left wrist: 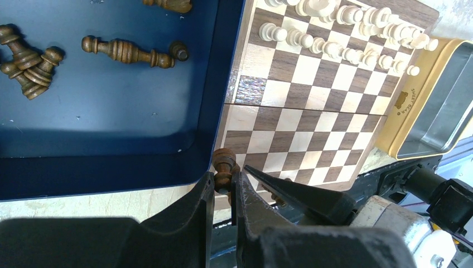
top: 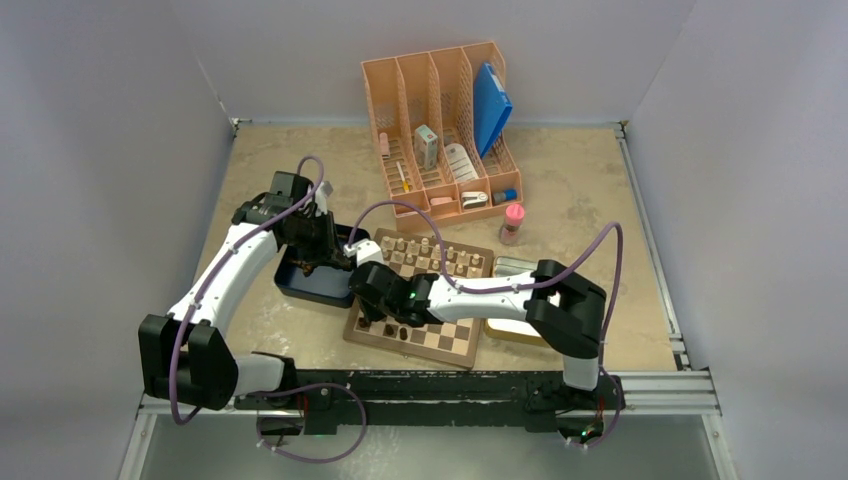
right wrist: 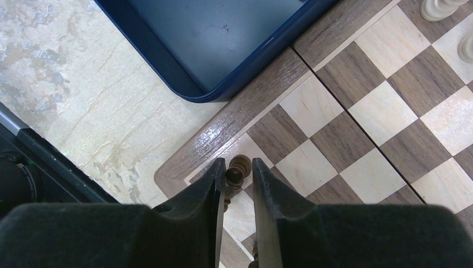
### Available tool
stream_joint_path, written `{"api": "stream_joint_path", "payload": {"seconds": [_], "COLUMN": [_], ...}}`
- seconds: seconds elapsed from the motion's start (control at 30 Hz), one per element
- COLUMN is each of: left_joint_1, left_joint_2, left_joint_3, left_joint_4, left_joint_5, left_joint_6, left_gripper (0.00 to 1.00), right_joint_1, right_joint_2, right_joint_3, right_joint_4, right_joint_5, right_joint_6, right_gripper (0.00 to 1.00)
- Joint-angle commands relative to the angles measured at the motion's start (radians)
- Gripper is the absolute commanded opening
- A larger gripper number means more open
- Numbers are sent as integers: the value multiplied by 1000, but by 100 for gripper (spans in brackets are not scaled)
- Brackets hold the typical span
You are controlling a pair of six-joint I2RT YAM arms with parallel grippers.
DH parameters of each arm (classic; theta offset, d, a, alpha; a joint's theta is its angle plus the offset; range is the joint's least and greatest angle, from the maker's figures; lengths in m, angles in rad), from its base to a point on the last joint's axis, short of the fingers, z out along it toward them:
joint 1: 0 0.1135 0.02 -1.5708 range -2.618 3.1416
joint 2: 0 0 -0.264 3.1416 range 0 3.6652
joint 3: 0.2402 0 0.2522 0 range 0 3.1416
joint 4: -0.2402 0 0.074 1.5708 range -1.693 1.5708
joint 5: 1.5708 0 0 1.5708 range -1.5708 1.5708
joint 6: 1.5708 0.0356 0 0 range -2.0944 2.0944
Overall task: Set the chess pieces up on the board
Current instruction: Pick up the chess piece from the chessboard.
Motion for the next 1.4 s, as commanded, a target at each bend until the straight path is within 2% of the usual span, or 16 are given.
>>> {"api": "stream_joint_path", "payload": {"seconds": [0.0,0.57,0.93,1.03,1.23,1.37], "left_joint_1": [6,6,-2,-40,-204,-276], "left_joint_2": [-24,-30,-29,-16,15,50], "left_joint_3": [-3,4,-26,-40,-38,-43], "left_joint_4": [24,8,-27,-29,-32,-34], "left_joint_5": [19,33,111,96,9,-35], "left_joint_6": [26,37,49,35,-55,-97], "left_gripper": [5,5,7,8,8,8], "right_joint_1": [8,8,-37,-62,-118,-168], "right_joint_2": [4,-10,-119,-140,-198,-269], "right_joint_3": [41,38,6,-15,-68,-126], "right_joint_4": [-6,-49,-127,-121,-130,-135], "right_joint_5": [32,57,136,133,130,132], "right_joint_6": [-4,21,9,11,11,8], "right_gripper": [26,14,11,11,10,10]}}
